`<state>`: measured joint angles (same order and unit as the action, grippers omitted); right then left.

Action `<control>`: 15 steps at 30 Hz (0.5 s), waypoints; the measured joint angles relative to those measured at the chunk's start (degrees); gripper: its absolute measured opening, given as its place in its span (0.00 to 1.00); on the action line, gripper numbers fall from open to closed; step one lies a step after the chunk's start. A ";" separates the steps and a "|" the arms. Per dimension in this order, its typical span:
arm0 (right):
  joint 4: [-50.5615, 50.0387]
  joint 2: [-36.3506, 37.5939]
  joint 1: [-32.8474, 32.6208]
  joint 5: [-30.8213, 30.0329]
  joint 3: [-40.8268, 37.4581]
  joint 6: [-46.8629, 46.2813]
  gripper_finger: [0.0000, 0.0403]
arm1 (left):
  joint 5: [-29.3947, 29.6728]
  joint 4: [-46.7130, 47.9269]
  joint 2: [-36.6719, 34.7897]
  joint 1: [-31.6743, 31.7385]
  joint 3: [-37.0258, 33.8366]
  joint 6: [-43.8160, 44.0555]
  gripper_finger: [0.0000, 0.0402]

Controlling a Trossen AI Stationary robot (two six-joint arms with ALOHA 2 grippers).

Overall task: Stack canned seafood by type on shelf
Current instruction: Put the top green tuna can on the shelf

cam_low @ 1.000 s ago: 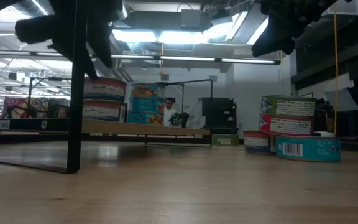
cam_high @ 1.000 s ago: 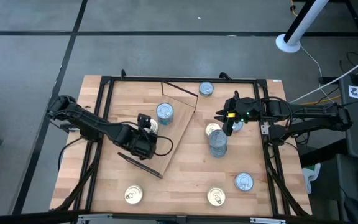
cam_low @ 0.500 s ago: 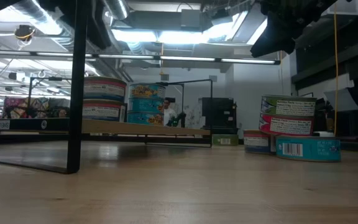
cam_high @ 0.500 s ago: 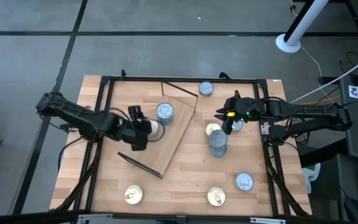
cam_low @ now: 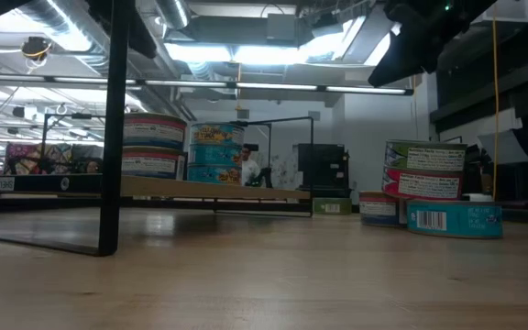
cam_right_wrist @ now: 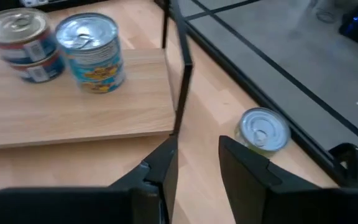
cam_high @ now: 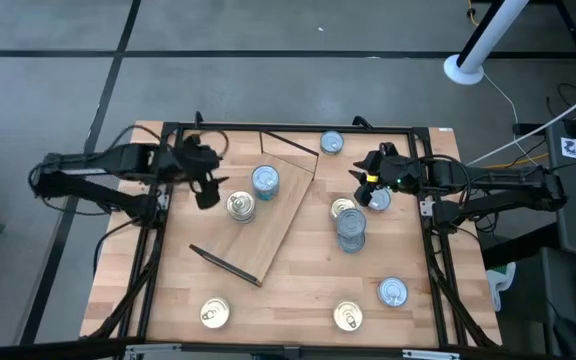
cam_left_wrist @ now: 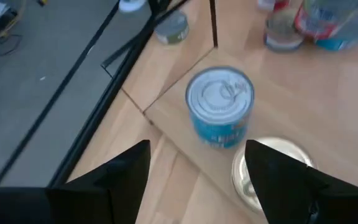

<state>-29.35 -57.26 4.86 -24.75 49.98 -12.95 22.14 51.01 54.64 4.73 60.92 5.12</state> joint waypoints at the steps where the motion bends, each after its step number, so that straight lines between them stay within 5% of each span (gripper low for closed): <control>1: -0.01 0.00 0.76 0.22 0.00 0.04 0.32 | -1.93 -1.86 -1.28 1.74 -1.32 -1.22 0.64; 11: 8.35 -2.64 13.68 0.43 0.03 9.64 0.55 | -15.66 -13.28 -5.76 15.67 -10.44 -7.16 0.64; 15: 13.95 -5.55 19.97 8.28 0.04 18.06 0.55 | -16.29 -13.38 -5.78 18.27 -11.32 -8.61 0.64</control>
<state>-15.40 -62.81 24.83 -16.47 50.02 5.11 5.85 37.63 48.86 22.99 49.59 -3.49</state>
